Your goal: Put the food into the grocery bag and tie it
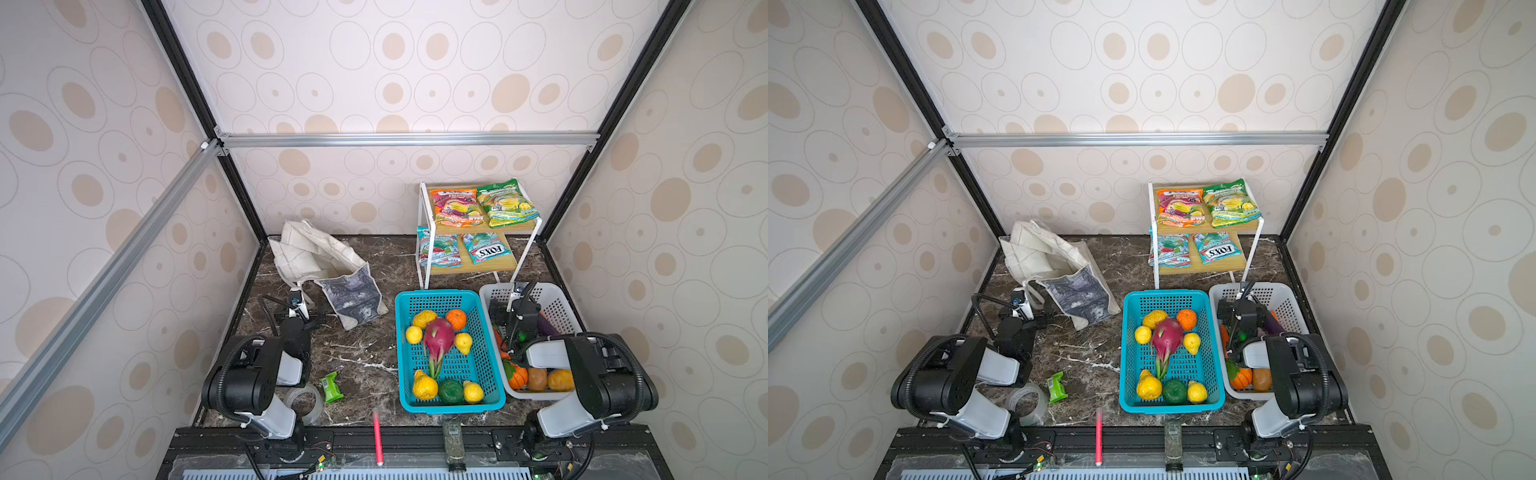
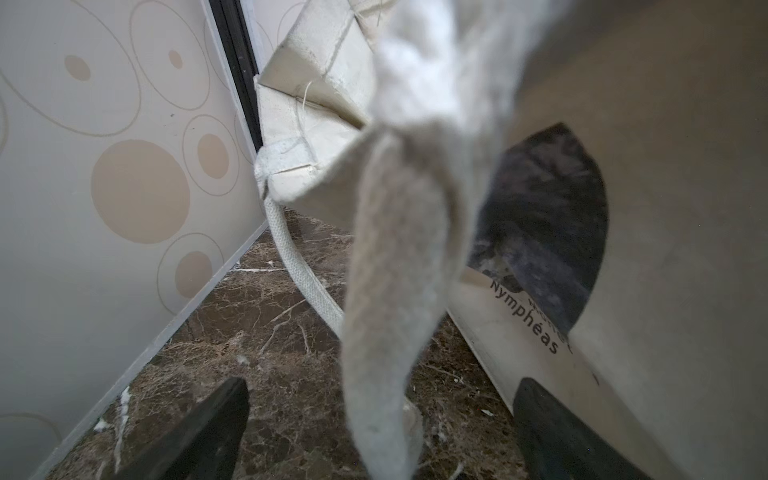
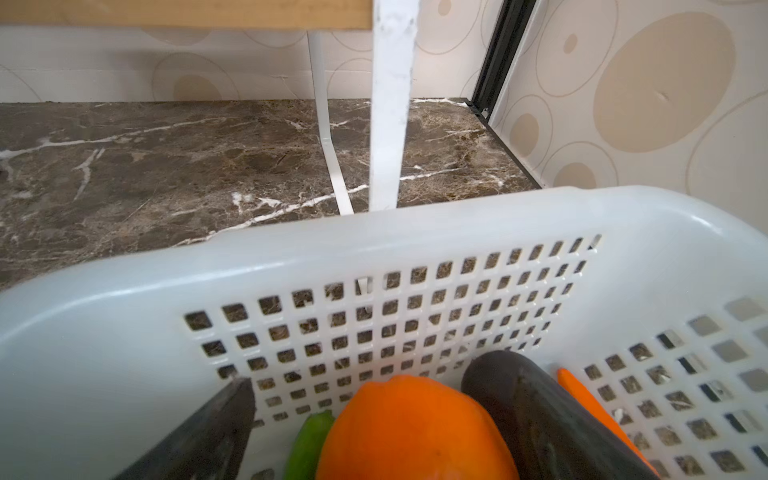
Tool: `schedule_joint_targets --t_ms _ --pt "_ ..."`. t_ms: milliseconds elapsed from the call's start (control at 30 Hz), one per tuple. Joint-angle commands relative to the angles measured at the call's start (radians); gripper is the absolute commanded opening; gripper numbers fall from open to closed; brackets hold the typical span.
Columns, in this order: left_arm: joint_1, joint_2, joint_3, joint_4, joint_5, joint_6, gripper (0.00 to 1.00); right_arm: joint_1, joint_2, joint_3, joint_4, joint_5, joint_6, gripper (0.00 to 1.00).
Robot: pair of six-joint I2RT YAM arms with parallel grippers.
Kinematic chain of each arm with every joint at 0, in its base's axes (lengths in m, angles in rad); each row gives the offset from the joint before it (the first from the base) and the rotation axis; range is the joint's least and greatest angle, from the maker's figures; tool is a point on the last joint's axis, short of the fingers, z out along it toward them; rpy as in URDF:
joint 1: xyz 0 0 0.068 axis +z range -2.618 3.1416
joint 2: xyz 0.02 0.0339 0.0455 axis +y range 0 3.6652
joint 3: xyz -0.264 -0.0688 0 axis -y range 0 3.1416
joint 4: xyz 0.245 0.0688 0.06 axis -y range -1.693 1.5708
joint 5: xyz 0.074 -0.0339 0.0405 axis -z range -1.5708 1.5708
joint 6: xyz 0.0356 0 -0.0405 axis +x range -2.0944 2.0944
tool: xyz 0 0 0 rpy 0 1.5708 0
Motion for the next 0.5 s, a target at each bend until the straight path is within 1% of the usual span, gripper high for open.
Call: schedule_joint_targets --t_ms 0,467 --pt "-0.001 -0.003 0.013 0.021 0.005 0.020 0.99 0.001 -0.009 0.007 0.003 -0.001 -0.008 1.00" --pt "0.000 -0.006 0.012 0.019 0.006 0.018 0.99 0.000 -0.009 0.006 0.001 -0.002 -0.007 1.00"
